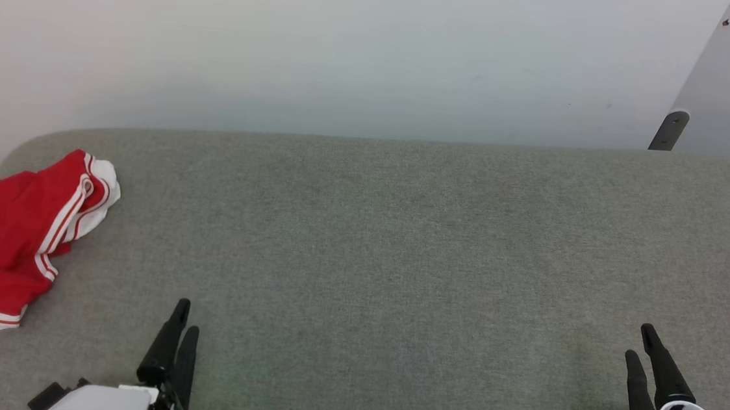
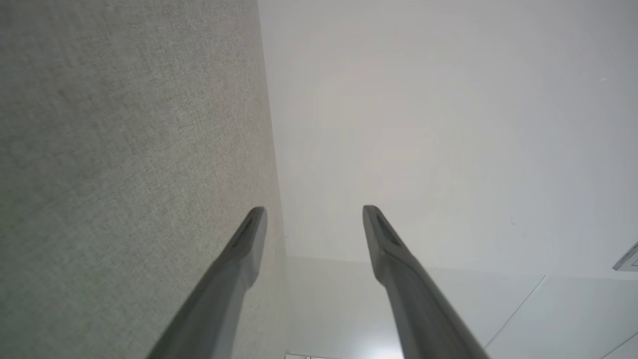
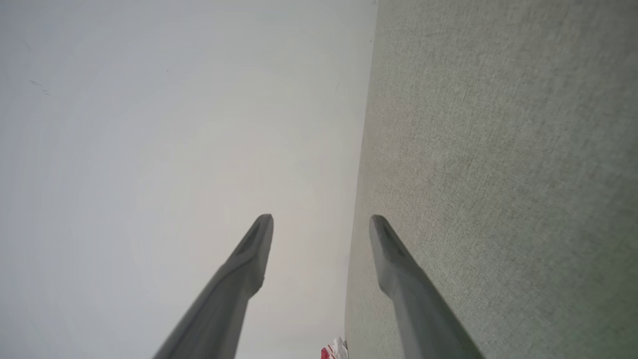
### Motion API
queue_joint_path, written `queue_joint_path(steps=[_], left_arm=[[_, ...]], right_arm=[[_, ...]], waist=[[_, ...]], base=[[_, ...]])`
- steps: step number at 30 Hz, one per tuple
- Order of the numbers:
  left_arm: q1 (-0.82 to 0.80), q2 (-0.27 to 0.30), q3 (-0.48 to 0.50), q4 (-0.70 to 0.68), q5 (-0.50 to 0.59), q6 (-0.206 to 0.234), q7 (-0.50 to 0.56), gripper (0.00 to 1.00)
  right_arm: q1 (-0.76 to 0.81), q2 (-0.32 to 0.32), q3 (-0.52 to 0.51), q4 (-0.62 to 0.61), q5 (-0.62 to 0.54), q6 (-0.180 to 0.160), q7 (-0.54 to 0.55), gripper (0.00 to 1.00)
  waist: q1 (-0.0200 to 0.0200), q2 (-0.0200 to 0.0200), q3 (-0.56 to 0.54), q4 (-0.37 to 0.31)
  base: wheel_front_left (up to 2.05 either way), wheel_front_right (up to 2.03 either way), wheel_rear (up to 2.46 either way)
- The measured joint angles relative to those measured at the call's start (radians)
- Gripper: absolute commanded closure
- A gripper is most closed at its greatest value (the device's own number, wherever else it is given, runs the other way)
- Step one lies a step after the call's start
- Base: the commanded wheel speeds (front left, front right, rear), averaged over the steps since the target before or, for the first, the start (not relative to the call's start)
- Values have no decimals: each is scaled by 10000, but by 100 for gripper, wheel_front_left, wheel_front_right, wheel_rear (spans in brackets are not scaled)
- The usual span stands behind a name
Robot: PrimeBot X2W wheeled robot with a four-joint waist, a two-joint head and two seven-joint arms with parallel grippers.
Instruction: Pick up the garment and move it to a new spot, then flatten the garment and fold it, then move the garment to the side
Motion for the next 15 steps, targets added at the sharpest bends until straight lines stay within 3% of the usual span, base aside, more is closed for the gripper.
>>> queue_joint_path(steps=[15], left_arm=[[131, 217, -579, -918, 483, 322, -548, 0]], right_arm=[[-22, -29, 642, -387, -428, 0, -656, 0]], waist=[[0, 1, -30, 0]], base=[[0, 0, 0]])
